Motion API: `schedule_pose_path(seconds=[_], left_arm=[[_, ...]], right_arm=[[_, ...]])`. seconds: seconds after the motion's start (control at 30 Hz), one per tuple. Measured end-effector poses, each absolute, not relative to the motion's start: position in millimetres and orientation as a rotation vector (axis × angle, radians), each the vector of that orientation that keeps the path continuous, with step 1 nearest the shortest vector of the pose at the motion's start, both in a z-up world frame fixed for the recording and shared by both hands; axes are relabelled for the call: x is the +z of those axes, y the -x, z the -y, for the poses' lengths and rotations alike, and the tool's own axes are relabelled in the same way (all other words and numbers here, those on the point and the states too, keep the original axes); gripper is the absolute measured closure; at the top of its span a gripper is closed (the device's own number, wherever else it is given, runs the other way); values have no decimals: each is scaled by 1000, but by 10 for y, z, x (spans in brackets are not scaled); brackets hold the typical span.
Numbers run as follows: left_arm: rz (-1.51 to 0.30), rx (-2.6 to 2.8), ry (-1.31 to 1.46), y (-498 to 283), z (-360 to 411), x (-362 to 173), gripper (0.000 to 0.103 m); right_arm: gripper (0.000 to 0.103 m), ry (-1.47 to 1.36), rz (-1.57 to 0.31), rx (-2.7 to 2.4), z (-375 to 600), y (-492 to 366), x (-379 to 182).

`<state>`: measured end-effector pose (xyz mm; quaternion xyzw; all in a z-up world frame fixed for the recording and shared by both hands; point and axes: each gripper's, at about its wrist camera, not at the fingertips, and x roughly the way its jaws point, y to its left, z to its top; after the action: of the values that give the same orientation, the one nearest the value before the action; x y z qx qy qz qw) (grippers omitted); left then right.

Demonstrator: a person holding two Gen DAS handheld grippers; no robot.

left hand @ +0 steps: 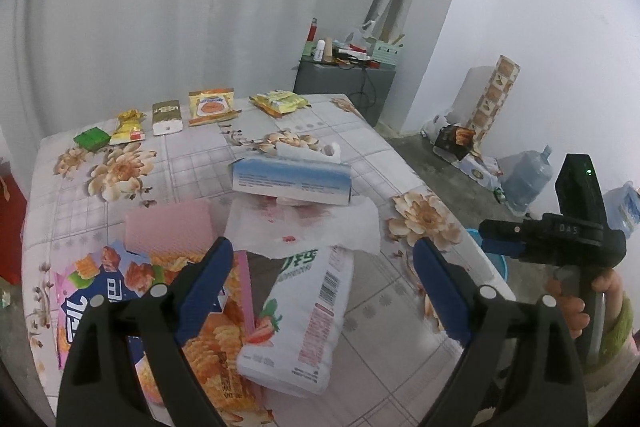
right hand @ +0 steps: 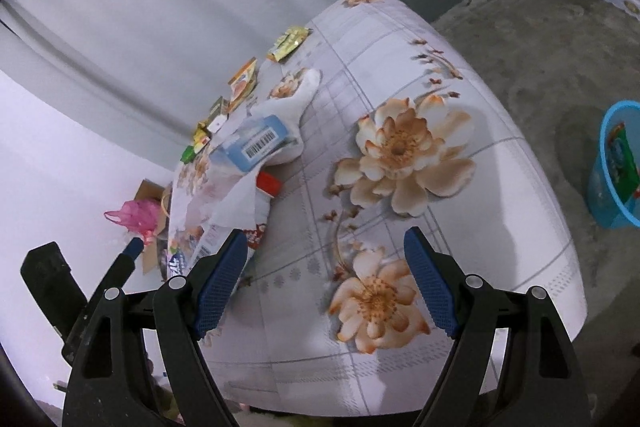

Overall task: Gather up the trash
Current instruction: 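Move both open tools back over the table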

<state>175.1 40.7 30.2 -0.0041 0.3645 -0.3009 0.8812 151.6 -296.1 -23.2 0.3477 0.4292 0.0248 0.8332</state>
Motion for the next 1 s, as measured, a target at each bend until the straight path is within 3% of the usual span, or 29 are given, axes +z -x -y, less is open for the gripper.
schedule_pose_path(seconds=[0.7, 1.0], left_arm=[[-774, -537, 68, -2212, -628, 214, 14], [-742, -342, 110, -2132, -1175, 314, 14]], right_arm=[[26, -826, -971, 142, 2896, -1922, -360], [26, -877, -1026, 220, 2783, -2075, -540]])
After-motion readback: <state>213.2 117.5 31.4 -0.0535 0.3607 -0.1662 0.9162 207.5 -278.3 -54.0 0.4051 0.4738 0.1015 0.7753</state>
